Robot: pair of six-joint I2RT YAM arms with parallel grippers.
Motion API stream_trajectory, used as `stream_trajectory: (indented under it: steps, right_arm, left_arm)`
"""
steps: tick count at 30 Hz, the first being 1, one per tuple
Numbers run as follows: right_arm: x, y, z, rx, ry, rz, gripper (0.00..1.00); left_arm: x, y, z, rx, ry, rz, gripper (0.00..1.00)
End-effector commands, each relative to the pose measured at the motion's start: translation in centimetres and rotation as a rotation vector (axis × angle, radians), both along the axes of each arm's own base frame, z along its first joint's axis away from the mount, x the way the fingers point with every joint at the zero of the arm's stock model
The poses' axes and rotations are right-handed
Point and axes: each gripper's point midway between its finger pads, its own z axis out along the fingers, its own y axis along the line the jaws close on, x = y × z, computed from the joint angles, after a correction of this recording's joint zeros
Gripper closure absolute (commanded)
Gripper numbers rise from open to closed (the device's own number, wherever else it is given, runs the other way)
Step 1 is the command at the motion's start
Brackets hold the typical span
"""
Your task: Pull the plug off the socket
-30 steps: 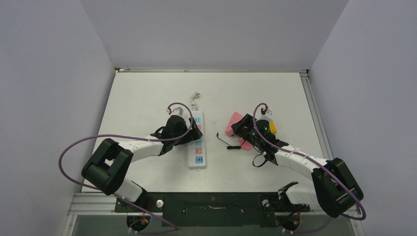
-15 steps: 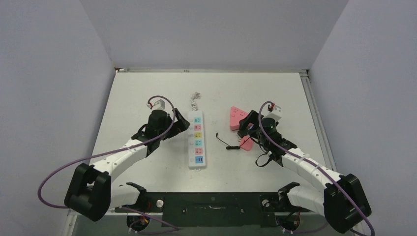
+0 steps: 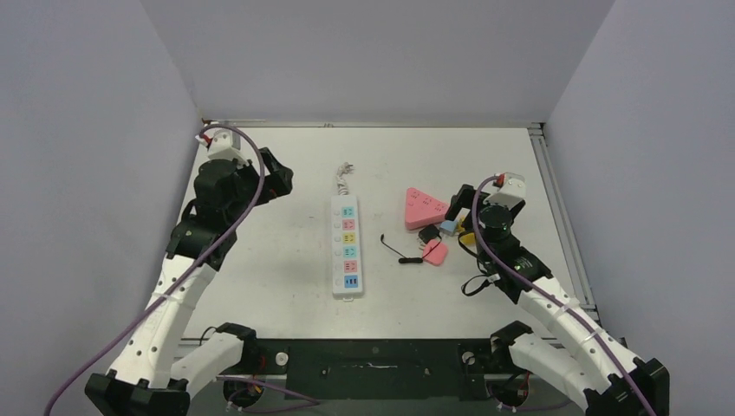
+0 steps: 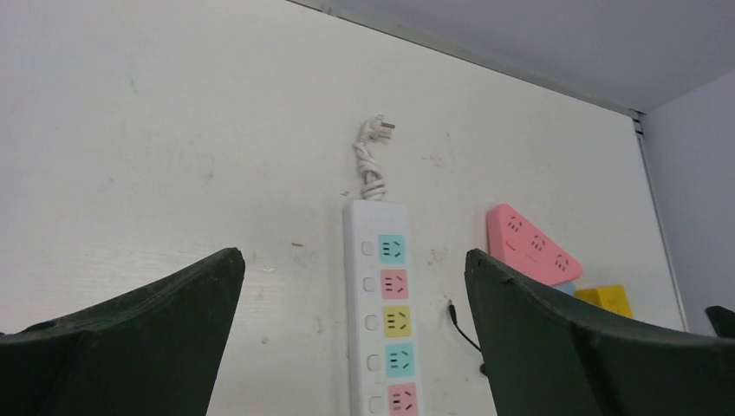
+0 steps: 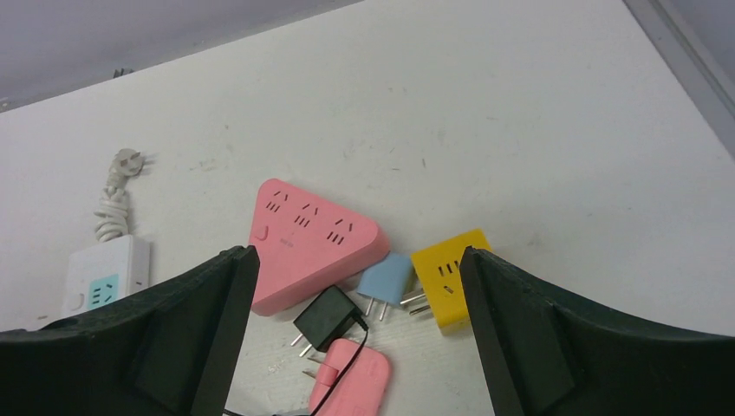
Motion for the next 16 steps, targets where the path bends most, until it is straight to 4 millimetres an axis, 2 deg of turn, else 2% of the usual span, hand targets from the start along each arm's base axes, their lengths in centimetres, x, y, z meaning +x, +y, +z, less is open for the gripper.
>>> stream_trajectory:
  steps: [1,5,16]
  right_arm:
    - [-0.3,-2.1,4.1,-0.103,-0.104,-0.053,0.10]
    - [-0.8,-2.7,5.0,-0.123,-0.151,-0.057,0.10]
    - [-1.6,-3.5,6.1,-0.118,-0.203,-0.079,0.10]
  left_arm:
    - [-1.4,4.2,0.7,0.239,-0.068,0.083,0.04]
    - [-2.0,5.5,-0.2,0.261,-0.135,0.135,0.04]
    - [-2.3,6.0,-1.7,0.295,-0.117,0.144,0.04]
